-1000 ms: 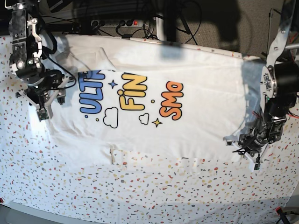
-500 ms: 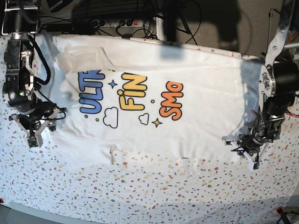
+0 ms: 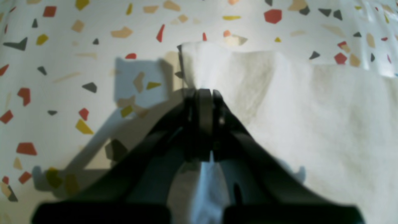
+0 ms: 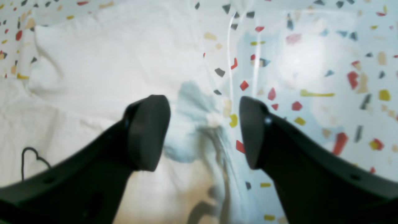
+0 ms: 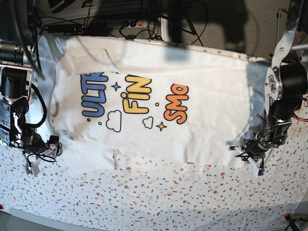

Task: Fold the T-shirt properly
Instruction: 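Grasp the hem corners with both grippers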

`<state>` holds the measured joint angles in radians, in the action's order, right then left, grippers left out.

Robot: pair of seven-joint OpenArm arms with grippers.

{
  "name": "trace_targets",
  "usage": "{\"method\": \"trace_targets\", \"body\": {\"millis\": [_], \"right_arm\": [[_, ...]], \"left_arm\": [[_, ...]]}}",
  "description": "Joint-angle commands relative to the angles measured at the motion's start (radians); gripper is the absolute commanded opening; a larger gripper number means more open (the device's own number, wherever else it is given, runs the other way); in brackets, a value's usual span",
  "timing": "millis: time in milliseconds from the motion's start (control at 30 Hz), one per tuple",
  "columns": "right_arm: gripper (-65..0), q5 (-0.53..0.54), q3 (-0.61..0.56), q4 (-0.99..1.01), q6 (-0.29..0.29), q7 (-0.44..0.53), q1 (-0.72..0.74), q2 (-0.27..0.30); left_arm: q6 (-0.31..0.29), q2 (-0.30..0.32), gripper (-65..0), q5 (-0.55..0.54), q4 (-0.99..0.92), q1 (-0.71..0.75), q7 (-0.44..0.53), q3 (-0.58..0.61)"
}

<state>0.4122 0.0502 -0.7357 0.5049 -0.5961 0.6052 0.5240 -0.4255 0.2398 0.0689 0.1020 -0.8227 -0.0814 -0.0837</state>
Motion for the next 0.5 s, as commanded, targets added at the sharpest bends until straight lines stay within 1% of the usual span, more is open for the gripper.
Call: {"method": "trace_targets", "body": {"millis": [0, 133, 333, 467], "right_arm": [[-24.3, 0.0, -0.002, 0.01, 0.005, 0.039, 0.055, 0.018], [-24.3, -0.076, -0.013, 0.086, 0.003, 0.072, 0.111, 0.006], [-24.3, -0.082, -0.014, 0.159, 0.004, 0.081, 0.128, -0.019], [-24.3, -0.173, -0.014, 0.222, 0.003, 0.146, 0.128, -0.039]], "left_arm": [[-0.008, 0.002, -65.0, 0.009, 0.004, -0.019, -0.03, 0.0], [-0.008, 0.002, -65.0, 0.009, 0.004, -0.019, -0.029, 0.0], [-0.008, 0.002, -65.0, 0.009, 0.004, -0.019, -0.022, 0.0], [-0.008, 0.002, -65.0, 0.009, 0.004, -0.019, -0.023, 0.0]]}}
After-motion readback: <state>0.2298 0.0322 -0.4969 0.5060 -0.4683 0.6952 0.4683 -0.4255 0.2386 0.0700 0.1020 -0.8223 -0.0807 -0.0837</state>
